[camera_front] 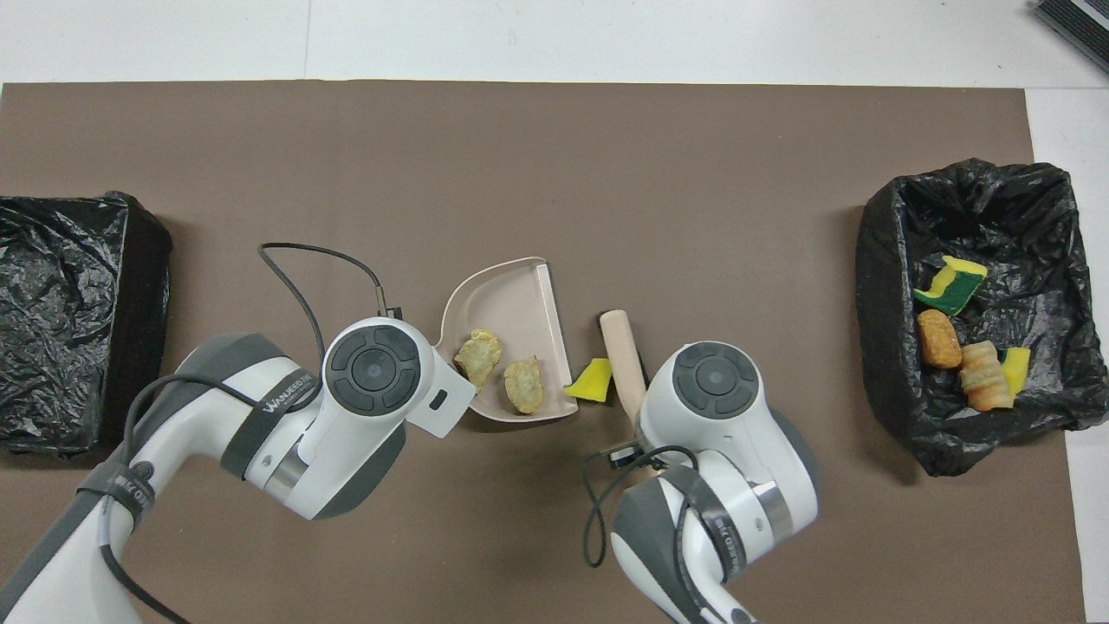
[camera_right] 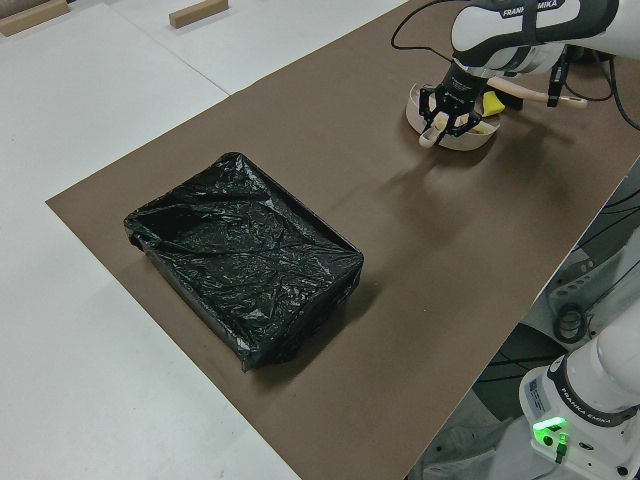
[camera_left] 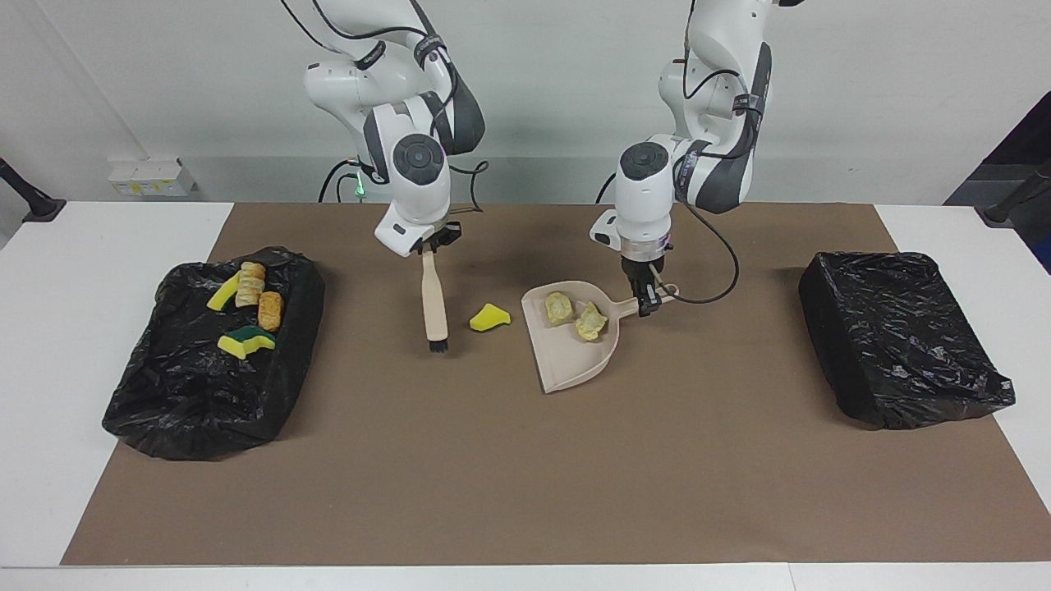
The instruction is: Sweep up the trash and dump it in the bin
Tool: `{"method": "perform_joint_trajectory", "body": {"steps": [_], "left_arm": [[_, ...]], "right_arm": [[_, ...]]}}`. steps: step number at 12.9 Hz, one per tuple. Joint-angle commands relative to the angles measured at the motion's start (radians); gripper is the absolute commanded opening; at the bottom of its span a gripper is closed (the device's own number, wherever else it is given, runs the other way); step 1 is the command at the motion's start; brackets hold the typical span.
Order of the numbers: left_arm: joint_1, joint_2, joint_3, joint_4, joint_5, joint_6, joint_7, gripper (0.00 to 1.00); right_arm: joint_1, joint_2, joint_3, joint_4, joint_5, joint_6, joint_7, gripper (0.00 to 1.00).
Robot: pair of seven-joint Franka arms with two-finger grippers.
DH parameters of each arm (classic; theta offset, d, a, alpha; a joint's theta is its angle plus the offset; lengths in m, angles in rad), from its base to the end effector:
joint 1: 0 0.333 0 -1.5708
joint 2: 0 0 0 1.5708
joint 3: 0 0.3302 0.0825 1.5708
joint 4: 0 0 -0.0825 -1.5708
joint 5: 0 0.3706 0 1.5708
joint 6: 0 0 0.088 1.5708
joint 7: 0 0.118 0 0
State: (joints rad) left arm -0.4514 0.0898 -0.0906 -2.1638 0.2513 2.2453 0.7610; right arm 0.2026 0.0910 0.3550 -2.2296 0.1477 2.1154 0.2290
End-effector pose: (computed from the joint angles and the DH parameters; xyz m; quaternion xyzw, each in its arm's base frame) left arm 0.4668 -0.2698 0.3669 -0.7416 0.6642 0.0138 0.0926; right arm 0.4221 0.2721 0.3322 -0.9850 -0.1193 0.1210 0.0307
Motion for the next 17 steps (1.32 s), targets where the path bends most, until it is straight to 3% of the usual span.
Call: {"method": "perform_joint_trajectory", "body": {"steps": [1,4,7,10,14,17], "left_arm": [[-0.004,-0.03,0.003,-0.039,0.016,0.023,-0.005,0.0],[0.002,-0.025,0.003,-0.033,0.017,0.027,0.011,0.0],[0.017,-0.018,0.006,-0.015,0.016,0.025,0.026,0.0],[0.046,-0.007,0.006,0.004,0.016,0.02,0.075,0.0],[0.114,-0.033,0.005,0.018,0.016,0.016,0.199,0.0],[0.169,-0.061,0.005,0.021,-0.001,0.01,0.316,0.0]], "right_arm": [[0.07,0.061,0.004,0.097,0.163,0.044,0.016,0.0],[0.101,0.067,-0.001,0.159,0.199,0.054,0.126,0.0],[0.089,-0.015,-0.004,0.18,0.084,-0.062,0.281,0.0],[0.089,-0.063,-0.005,0.194,0.067,-0.178,0.294,0.0],[0.104,-0.163,0.004,0.185,0.012,-0.359,0.343,0.0],[0.136,-0.223,0.005,0.102,0.036,-0.335,0.334,0.0]]}}
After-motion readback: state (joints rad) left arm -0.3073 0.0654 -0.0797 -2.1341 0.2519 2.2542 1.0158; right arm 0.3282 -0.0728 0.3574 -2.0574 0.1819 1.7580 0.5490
